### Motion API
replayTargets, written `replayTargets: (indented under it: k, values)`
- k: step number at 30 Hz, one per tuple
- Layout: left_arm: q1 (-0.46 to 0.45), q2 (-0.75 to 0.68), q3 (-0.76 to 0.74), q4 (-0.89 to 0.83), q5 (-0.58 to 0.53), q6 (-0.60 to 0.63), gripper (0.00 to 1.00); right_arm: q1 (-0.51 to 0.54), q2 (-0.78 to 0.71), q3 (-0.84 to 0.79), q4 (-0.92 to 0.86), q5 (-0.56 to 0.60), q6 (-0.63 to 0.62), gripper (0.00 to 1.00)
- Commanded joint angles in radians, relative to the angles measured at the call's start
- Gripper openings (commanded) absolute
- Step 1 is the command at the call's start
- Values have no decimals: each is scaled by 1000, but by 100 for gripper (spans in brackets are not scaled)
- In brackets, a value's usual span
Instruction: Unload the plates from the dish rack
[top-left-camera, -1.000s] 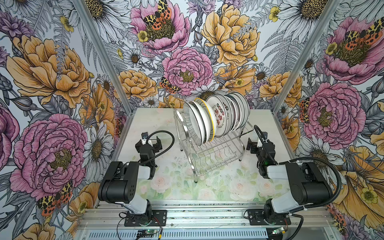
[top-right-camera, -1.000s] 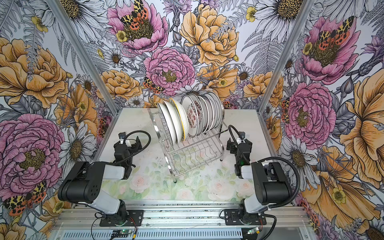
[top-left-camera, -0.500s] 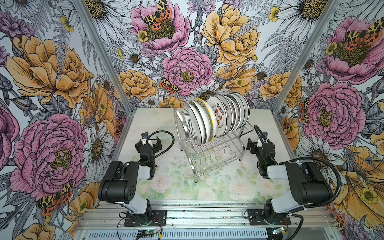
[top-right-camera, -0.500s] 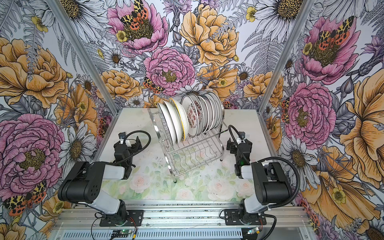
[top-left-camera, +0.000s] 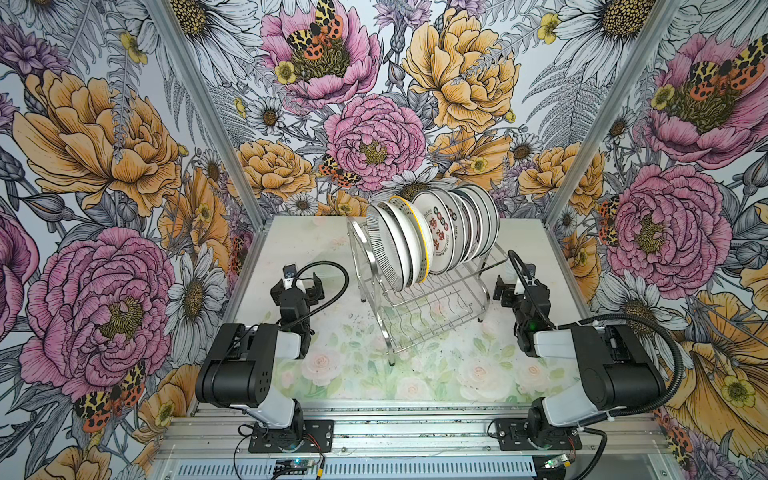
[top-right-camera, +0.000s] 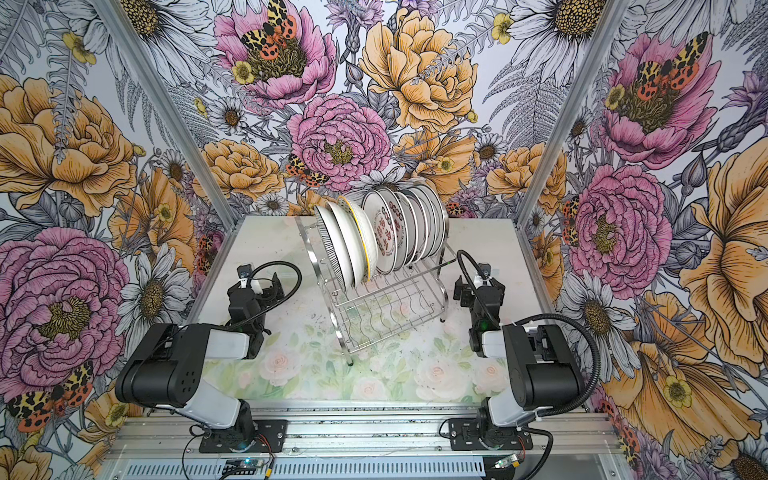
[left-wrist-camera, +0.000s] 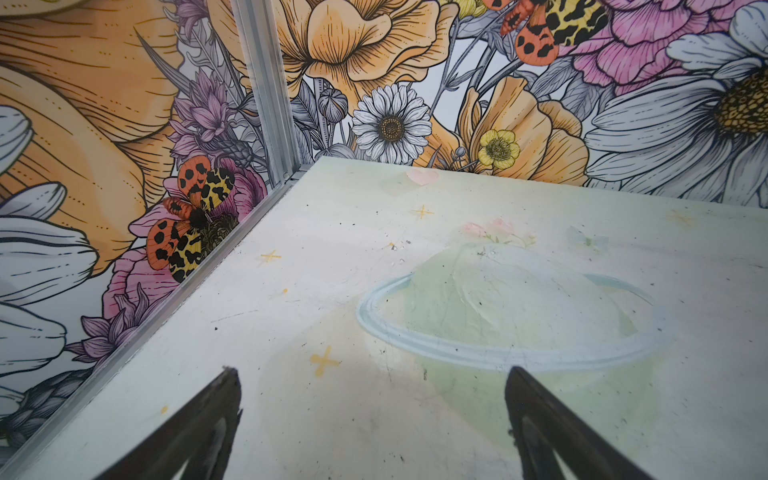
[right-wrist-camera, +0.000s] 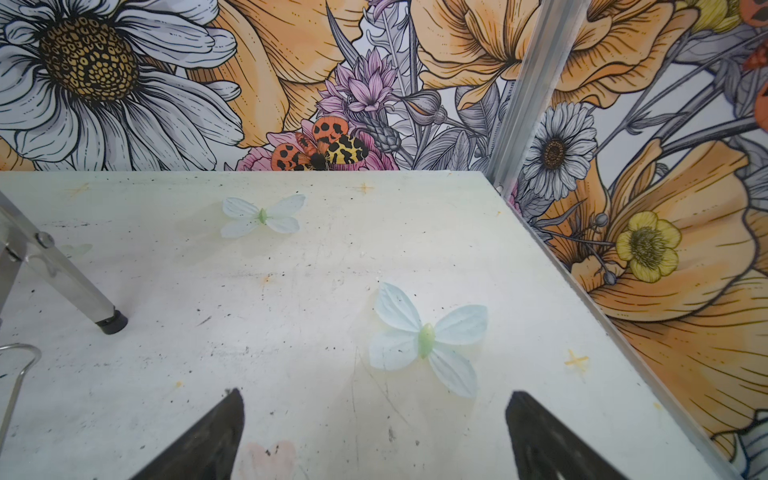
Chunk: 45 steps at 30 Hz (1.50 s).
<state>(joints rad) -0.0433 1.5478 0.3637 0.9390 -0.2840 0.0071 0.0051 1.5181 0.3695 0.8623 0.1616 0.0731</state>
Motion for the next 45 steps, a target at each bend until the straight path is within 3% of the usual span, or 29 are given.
replayTargets:
  k: [1,6,11,14,23,31,35,45]
  values:
    - [-16,-60,-3,-12,-39,10,99,-6,-67,-4,-10,54,32,99]
    - [-40,-202,97,-334,-103,1,99,-10,-170,57,-198,85,48,99]
    - [-57,-275,245,-693,-74,-123,99,-10,-249,114,-320,72,57,99]
    - [-85,-294,296,-825,-68,-180,99,-11,-291,161,-422,79,97,99]
    - [-119,-378,392,-1206,-3,-378,99,-14,-372,321,-799,-94,266,99]
    - [-127,-563,256,-1320,207,-597,99,-17,-440,321,-893,-387,422,99]
    - [-180,-639,169,-1326,267,-688,99,-16,-470,300,-917,-551,435,99]
    - [-431,-829,43,-1371,168,-848,99,-11,-539,206,-996,-629,474,93]
